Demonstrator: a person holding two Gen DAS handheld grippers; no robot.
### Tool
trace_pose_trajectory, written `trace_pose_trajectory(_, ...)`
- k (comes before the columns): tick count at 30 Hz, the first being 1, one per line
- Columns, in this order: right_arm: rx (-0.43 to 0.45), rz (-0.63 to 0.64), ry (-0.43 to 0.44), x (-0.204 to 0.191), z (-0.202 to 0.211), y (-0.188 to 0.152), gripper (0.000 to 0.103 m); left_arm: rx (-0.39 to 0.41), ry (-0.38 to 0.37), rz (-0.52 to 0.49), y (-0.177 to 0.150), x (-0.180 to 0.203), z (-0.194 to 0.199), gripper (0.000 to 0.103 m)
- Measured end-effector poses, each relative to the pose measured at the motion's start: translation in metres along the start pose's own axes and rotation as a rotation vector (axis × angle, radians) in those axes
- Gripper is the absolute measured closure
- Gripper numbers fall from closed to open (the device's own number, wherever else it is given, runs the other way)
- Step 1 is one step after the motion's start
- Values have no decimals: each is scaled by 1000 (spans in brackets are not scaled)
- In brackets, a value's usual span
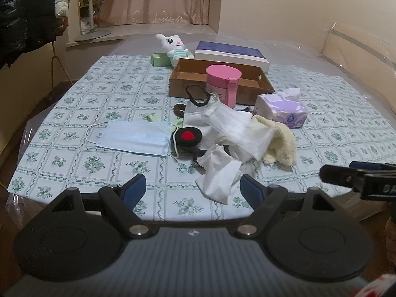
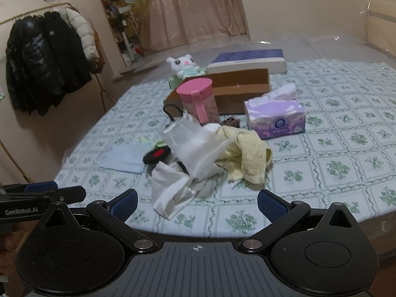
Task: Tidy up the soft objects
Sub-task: 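Reach the right gripper to the clear plastic bag and grasp it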
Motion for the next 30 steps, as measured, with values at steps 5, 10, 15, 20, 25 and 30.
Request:
trace_pose_trajectory(5,42,13,36,4,-1,4,1,11,13,27,3,-8,-4,21)
trace_pose_trajectory(10,49,21,59,10,-9,5,6,14,26,62,4,-20,-9,21)
trace_pose_trajectory(15,63,59,83,8,-26,13,7,15,46,86,4,-30,-18,22)
trace_pose_trajectory(20,75,122,72,0,-46,25,8,26,42,86,11,-36,-35,22)
trace_pose_trajectory(25,72,187,49,-6,-70,35,9,21,27,89,21,-40,-57,24)
trace_pose_trajectory(30,64,236,19,-10,-89,44,10,22,0,77,29,-45,-78,26)
Point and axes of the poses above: each gripper's, at about its wrist camera, not at the fingertips, and z roughly against the way its jaws point, x to its right, y to its top, the point moved 10 cm from there along -z, roughly the way its jaws point, and after that the axes turned 13 degrees about -x, right-handed, at the moved point
